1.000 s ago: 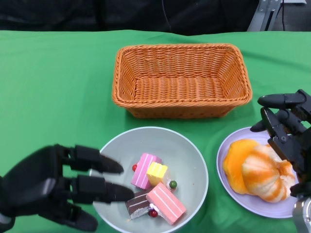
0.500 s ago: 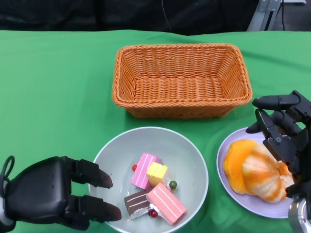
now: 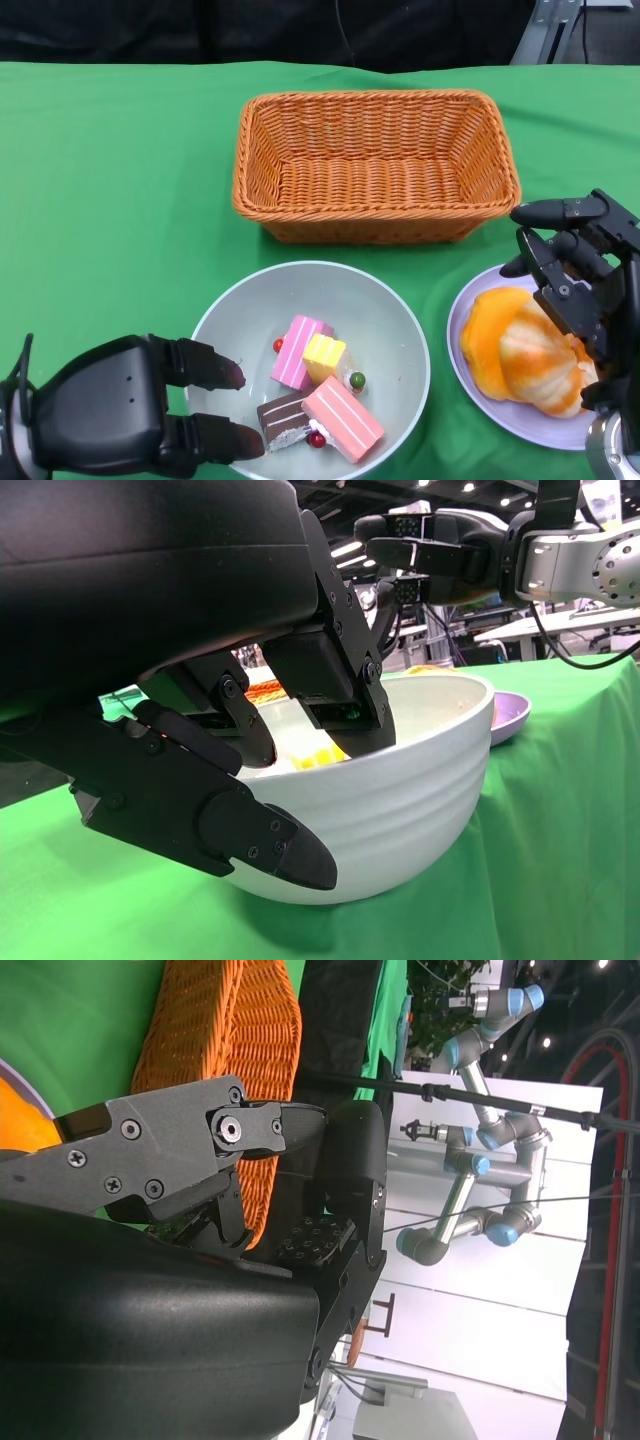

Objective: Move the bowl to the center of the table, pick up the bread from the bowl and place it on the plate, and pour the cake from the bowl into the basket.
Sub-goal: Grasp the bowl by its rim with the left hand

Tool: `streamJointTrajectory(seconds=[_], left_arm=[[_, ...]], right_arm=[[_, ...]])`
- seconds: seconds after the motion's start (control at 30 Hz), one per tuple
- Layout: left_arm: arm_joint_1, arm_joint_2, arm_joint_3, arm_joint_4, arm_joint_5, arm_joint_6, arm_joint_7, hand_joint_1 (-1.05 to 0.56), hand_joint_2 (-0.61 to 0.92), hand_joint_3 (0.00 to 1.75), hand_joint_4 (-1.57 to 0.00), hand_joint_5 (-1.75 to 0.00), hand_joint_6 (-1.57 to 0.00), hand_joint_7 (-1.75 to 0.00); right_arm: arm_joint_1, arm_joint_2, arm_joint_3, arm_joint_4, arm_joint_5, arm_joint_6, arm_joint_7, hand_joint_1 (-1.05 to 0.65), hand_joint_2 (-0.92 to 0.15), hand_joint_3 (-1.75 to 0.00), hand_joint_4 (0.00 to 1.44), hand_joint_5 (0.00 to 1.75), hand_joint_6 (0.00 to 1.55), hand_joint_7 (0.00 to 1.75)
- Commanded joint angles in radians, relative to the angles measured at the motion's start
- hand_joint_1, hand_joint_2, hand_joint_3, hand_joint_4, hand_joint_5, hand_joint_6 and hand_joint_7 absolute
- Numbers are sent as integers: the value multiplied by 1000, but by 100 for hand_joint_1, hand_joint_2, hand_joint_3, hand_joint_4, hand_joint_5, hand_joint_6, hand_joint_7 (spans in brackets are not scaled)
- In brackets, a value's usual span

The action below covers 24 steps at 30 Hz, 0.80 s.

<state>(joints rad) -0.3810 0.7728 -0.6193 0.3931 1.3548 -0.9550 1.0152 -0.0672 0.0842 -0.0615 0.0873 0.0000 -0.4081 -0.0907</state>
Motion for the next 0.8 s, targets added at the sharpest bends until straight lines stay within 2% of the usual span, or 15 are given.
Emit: streamJointTrajectory(seconds=[0.03, 0.17, 0.33, 0.5, 0.63, 0.7, 0.8], left_arm=[[22, -4, -10, -20, -35, 26, -48, -49, 70, 0, -97, -3, -92, 0], [26, -29, -30, -18, -37, 60, -67, -49, 69, 0, -99, -3, -93, -1], [30, -41, -41, -22, -67, 88, -155, -51, 69, 0, -99, -2, -93, -1], [43, -52, -35, -41, -137, 120, -315, -50, 70, 1, -99, -1, -92, 0], [32, -65, -30, -20, -253, 90, -482, -37, 76, 2, -99, -1, -92, -1], [19, -83, -27, 16, -278, 67, -485, -32, 76, 1, -103, -3, -97, -3], [-11, -117, -26, 91, -267, 44, -406, -29, 75, 0, -117, -6, -116, -8]], right_arm=[[7, 5, -2, -18, 11, -5, -4, -15, -92, -23, 76, 134, 76, 98], [8, 5, -3, -20, 5, -10, -5, -15, -92, -23, 76, 135, 75, 98], [11, 7, -3, -28, 3, -6, -7, -14, -92, -24, 76, 135, 75, 98], [6, 3, -5, -12, 1, -29, -3, -14, -92, -24, 77, 134, 76, 97], [6, 4, -5, -9, 0, -33, -4, -14, -92, -24, 77, 133, 76, 97], [6, 6, -5, -6, -4, -36, -8, -14, -92, -24, 77, 133, 77, 97], [9, 8, -3, -5, -13, -39, -14, -14, -92, -23, 78, 132, 77, 96]])
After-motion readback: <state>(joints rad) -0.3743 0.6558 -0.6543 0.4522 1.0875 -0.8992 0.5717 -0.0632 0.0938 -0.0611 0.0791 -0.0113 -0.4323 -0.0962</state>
